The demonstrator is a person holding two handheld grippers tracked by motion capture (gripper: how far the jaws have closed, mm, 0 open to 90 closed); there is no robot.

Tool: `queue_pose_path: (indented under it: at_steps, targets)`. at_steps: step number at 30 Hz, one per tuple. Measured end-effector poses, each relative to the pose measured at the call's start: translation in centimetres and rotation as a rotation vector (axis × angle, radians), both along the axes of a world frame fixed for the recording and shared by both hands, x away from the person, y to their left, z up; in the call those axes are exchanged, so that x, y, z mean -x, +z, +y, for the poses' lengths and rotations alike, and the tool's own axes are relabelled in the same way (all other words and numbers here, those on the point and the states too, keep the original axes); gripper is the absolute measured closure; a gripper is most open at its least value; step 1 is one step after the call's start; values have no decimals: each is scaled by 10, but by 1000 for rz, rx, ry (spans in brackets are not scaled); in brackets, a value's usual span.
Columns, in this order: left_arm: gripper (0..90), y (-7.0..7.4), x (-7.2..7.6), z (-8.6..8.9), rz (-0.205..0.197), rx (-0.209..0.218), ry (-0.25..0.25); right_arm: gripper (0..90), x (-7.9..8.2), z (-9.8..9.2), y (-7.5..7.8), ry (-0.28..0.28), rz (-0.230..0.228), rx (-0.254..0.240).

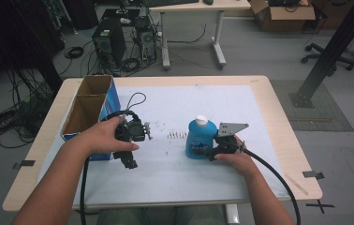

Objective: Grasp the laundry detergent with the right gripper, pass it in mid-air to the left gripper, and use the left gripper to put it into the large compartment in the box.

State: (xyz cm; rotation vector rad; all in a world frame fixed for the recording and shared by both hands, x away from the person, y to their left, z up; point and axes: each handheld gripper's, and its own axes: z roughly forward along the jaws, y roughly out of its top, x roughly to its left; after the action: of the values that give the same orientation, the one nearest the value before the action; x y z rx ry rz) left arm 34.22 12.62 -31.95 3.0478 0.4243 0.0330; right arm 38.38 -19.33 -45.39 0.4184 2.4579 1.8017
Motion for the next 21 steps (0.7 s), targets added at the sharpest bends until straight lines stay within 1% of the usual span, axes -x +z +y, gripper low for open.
queue_pose_path:
  at_steps: [6,16,21]
  targets:
    - [56,0,0,0,1,-1,1,352,0,0,-1,18,-3,-7]
    - [56,1,-1,1,0,0,0,389,0,-2,-2,35,-24,-15]
    - [56,1,0,1,-2,5,3,399,0,-2,-3,35,-22,-25]
